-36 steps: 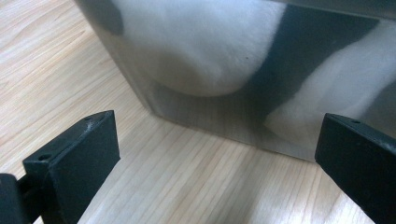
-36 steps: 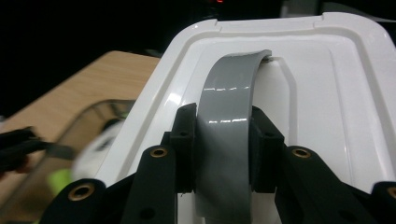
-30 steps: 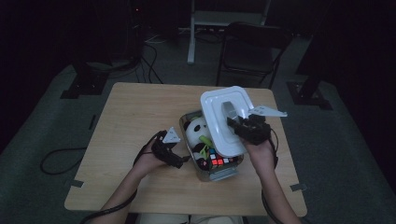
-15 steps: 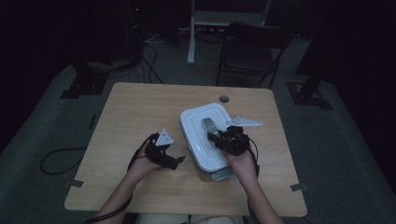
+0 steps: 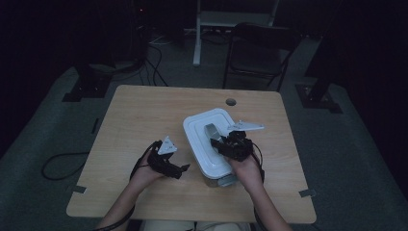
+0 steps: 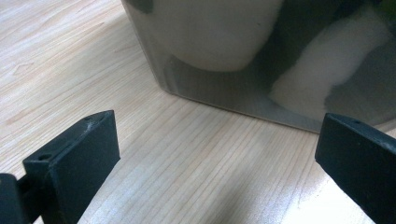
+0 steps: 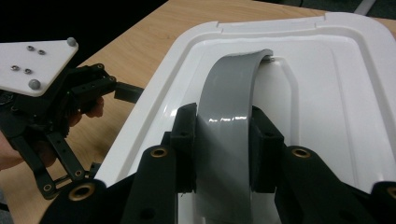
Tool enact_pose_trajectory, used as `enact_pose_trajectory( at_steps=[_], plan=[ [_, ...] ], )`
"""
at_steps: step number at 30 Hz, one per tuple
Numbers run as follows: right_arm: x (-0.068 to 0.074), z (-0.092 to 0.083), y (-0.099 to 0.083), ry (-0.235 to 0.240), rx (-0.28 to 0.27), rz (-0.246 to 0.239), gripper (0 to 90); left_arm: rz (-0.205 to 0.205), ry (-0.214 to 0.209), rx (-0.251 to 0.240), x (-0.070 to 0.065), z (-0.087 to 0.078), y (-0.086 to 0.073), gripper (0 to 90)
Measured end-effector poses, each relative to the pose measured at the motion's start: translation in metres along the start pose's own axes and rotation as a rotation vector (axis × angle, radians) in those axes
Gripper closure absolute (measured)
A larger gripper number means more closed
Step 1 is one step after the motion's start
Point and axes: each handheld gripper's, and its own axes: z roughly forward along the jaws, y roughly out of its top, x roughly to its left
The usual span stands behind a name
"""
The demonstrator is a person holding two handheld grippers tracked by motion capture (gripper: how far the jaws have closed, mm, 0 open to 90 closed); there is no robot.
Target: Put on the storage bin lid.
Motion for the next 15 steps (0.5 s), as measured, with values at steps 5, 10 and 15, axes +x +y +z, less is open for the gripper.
enact_pose_trajectory(
  at_steps=[5,10,15],
  plan=[
    [0.001,0.0,-0.002,-0.018,0.012,0.001,68.6,-0.004,-0.002,-0.009,-0.001,0.0,0.0,0.6],
    [-0.002,0.002,-0.01,0.018,0.026,0.017,68.9,-0.001,-0.004,-0.006,-0.001,-0.001,0.001,0.6],
    [-0.003,0.004,-0.008,0.017,0.038,-0.003,69.1,-0.004,-0.001,-0.01,-0.001,0.0,0.002,0.6]
  ],
)
